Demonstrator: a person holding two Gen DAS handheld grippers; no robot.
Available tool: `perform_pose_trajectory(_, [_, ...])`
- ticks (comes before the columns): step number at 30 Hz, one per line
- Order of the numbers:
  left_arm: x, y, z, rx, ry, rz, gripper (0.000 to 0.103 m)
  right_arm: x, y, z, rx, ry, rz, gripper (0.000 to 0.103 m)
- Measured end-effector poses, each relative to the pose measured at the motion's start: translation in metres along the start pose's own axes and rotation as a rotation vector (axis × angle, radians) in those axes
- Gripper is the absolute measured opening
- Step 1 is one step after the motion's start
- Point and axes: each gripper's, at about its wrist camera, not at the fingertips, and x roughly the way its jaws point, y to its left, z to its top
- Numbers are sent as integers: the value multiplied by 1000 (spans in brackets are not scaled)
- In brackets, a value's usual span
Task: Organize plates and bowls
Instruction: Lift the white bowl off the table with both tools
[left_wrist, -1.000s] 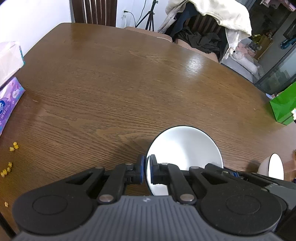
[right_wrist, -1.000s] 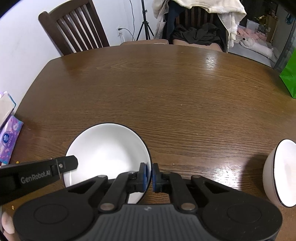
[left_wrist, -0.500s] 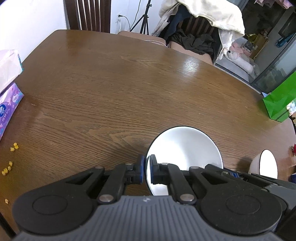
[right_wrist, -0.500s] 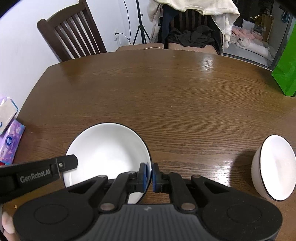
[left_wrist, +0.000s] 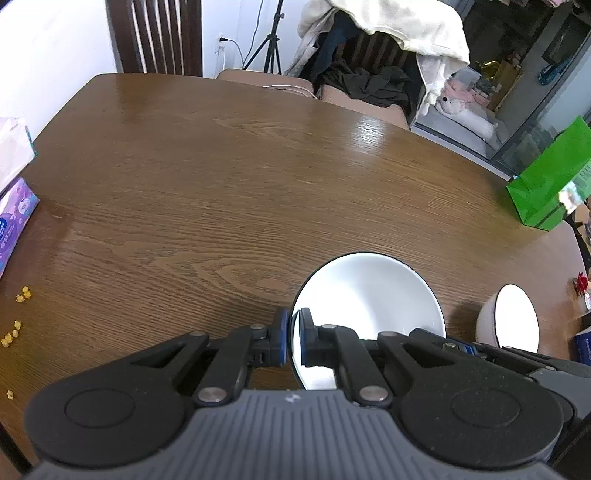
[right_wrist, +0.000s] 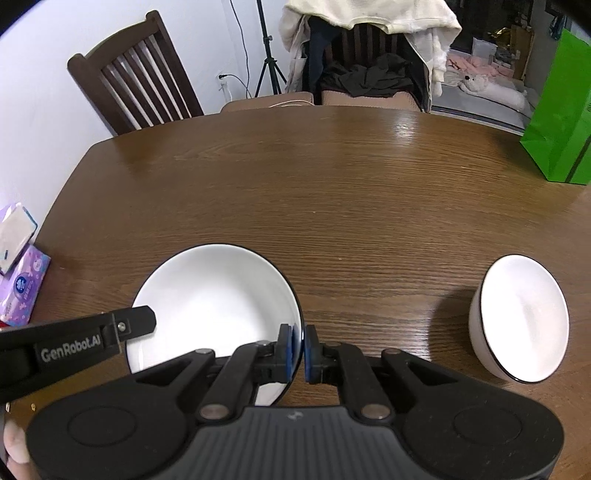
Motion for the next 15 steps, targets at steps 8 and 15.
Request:
perform_pose_trajectory(8, [-6,-18,-7,27,-2,-15,7,-12,-17,-6,25,-8,-11,6])
perform_pose_trajectory(15, [-13,-33,-14,50,-6,-22,7,-24,-31,-13,45,-19,-16,6])
